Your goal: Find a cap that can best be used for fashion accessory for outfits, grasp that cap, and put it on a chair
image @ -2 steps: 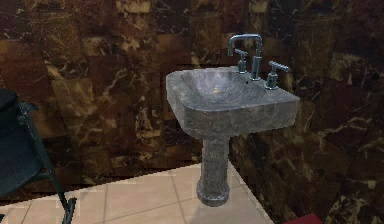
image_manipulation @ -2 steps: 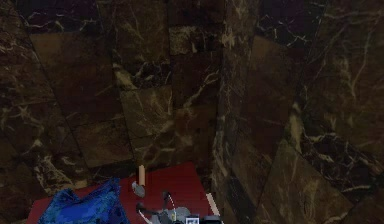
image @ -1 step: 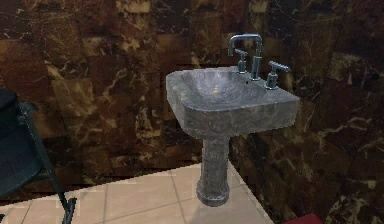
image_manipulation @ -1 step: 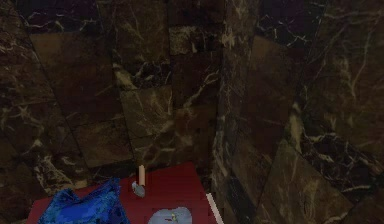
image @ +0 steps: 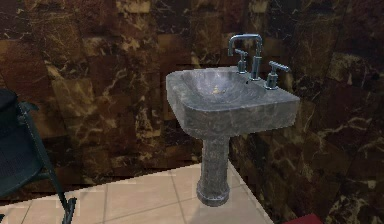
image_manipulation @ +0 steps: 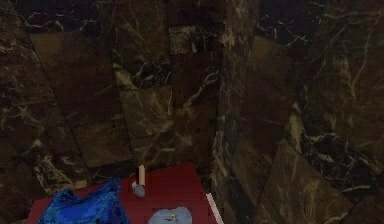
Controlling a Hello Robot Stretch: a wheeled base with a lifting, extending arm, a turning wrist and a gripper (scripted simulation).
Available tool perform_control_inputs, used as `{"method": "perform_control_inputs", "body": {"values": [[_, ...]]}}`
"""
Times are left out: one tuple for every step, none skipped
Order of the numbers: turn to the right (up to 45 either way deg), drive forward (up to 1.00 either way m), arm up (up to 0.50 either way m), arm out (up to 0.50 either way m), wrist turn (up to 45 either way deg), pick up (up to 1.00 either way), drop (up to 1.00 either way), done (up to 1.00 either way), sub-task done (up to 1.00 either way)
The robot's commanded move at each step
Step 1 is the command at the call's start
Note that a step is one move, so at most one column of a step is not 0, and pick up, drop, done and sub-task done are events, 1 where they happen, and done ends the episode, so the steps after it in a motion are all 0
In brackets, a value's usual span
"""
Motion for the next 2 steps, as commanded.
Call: {"method": "perform_control_inputs", "body": {"values": [[0.0, 0.0, 0.1, 0.0, 0.0, 0.0, 0.0, 0.0, 0.0], [0.0, 0.0, 0.5, 0.0, 0.0, 0.0, 0.0, 0.0, 0.0]]}}
